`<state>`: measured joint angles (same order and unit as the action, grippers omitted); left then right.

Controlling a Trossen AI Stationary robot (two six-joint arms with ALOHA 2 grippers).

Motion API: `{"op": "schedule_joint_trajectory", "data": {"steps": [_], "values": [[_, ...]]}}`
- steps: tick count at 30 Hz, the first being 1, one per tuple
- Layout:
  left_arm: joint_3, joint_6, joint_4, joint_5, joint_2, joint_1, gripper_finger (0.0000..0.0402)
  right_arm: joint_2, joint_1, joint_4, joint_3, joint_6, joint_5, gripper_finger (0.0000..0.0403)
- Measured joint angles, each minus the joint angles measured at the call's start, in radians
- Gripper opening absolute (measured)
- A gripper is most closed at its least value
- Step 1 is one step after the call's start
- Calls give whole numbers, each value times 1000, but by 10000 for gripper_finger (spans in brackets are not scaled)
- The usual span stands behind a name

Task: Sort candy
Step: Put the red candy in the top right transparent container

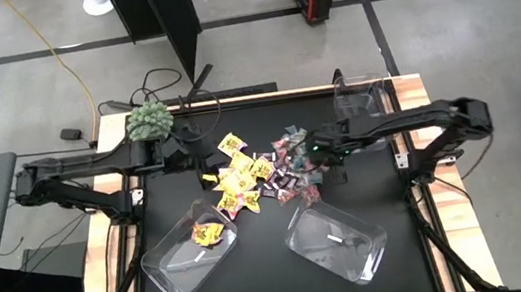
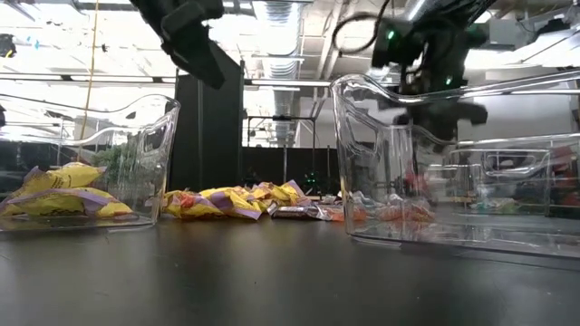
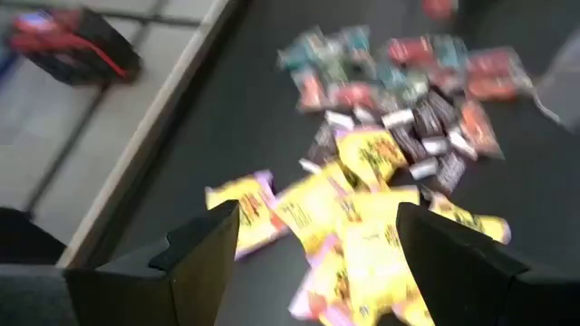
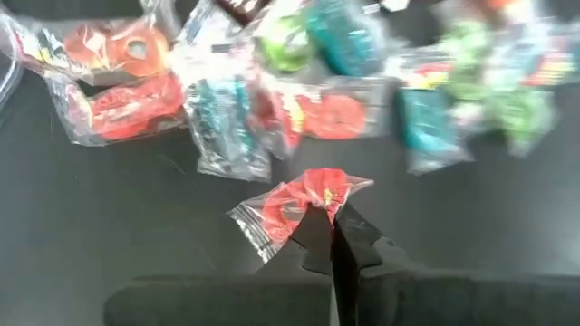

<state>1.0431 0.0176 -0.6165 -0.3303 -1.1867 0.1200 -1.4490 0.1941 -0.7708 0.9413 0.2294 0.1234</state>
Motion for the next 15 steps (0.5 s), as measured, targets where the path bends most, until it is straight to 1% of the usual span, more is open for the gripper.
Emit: {"op": "schedule_joint_trajectory", "data": {"steps": [3, 8, 11, 15], "values": [[1, -31, -11, 46, -46, 39, 295, 95, 5, -27, 0, -12, 57, 11], [0, -94, -1, 56, -164, 132, 295, 261, 36, -55, 0, -75, 206, 3], [8, -123, 17, 126, -235, 205, 294, 337, 74, -119, 0, -156, 290, 2], [40, -162, 56, 215, -310, 293, 283, 387, 148, -243, 0, -305, 361, 2]]}}
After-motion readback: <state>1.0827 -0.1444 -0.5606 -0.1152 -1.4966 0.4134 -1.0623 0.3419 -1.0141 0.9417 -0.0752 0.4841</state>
